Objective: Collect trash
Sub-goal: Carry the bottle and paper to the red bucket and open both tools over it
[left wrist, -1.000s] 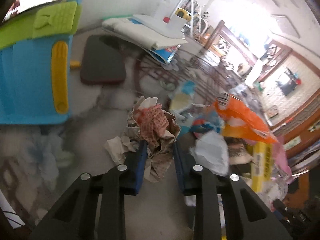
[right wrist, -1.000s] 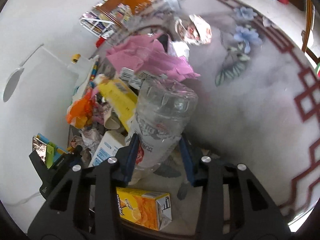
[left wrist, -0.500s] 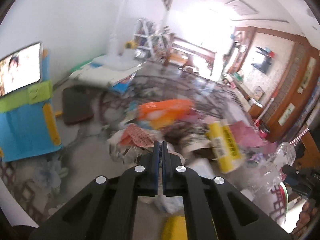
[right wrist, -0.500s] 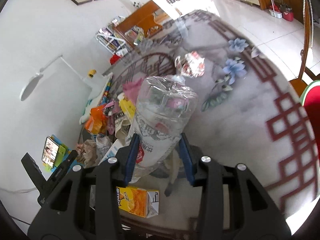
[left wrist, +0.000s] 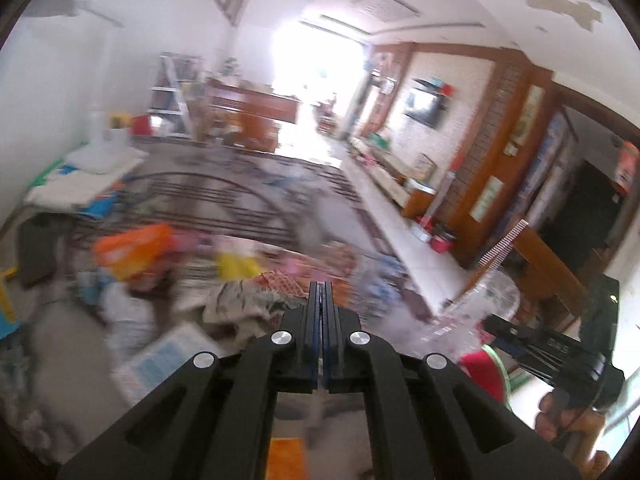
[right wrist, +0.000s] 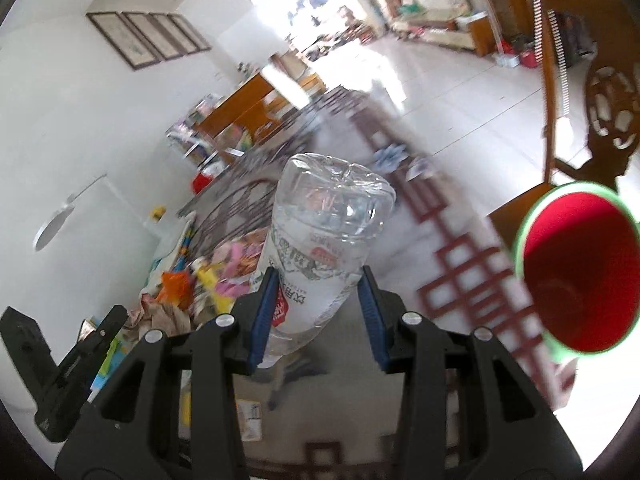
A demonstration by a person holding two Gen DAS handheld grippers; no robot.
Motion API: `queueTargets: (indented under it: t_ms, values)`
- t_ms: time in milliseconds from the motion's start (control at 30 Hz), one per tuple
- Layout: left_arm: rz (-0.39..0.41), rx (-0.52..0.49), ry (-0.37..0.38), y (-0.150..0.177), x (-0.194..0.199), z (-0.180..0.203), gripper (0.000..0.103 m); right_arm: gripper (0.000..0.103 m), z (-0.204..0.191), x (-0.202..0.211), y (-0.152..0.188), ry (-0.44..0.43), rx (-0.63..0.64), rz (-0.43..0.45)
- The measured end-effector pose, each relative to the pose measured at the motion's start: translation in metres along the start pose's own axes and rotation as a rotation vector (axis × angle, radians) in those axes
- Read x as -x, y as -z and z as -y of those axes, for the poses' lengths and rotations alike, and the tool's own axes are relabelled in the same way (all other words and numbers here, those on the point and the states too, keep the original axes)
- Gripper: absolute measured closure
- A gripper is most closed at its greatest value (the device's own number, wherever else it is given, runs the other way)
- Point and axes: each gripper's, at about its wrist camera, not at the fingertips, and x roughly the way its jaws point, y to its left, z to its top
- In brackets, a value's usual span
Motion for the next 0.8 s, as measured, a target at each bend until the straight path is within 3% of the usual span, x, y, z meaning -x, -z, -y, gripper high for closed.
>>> queueTargets:
  t_ms: [100,367,600,800]
  values:
    - [-0.03,-0.026,0.072,0.006,-0.015,0.033,0.103,0.063,0.019,0.015,-0.007,0.056,-0.032,0.056]
    - [-0.13,-0.11,0.289,0.02,-0.071,0.134,0.103,0.063,0.085,0.059,-0.025,0.38,-0.11,0.205]
    - [-0.258,-0.191,0.469,0.041,-0.128,0.219,0.103,0.063,0.141,0.065,-0.029,0.563,-0.225,0.189]
    - [-0.392,-0.266,0.515,0.075,-0.171,0.264,0.102,0.06,0.16,0.065,-0.03,0.655,-0.281,0.185]
